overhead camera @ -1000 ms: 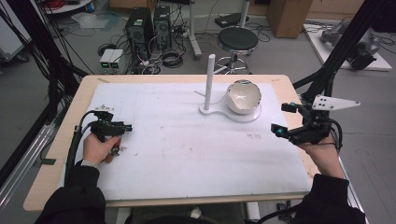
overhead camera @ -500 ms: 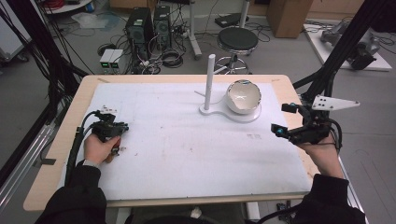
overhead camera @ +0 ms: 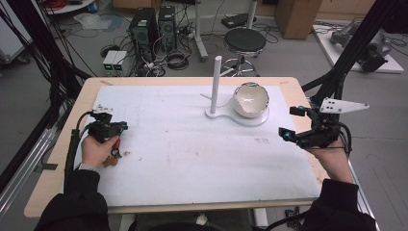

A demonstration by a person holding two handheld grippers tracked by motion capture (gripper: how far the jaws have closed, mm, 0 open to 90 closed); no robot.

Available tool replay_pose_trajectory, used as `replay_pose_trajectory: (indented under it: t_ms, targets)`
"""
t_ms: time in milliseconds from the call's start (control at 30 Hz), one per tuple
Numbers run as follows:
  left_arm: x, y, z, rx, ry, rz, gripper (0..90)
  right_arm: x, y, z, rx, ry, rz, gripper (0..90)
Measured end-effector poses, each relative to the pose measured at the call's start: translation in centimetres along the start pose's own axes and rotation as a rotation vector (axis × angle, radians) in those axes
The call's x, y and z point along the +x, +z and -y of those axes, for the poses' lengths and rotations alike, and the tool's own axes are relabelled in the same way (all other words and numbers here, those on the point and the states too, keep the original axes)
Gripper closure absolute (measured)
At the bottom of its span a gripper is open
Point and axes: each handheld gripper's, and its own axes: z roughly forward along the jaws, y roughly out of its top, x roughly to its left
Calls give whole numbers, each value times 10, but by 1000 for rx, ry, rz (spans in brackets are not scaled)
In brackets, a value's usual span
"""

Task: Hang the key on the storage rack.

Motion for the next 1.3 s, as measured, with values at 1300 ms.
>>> replay_pose_trajectory:
  t_ms: [1300]
  targets:
    - [-119, -67, -94, -288, 156, 141, 848, 2, 14, -10, 5, -14, -42, 12]
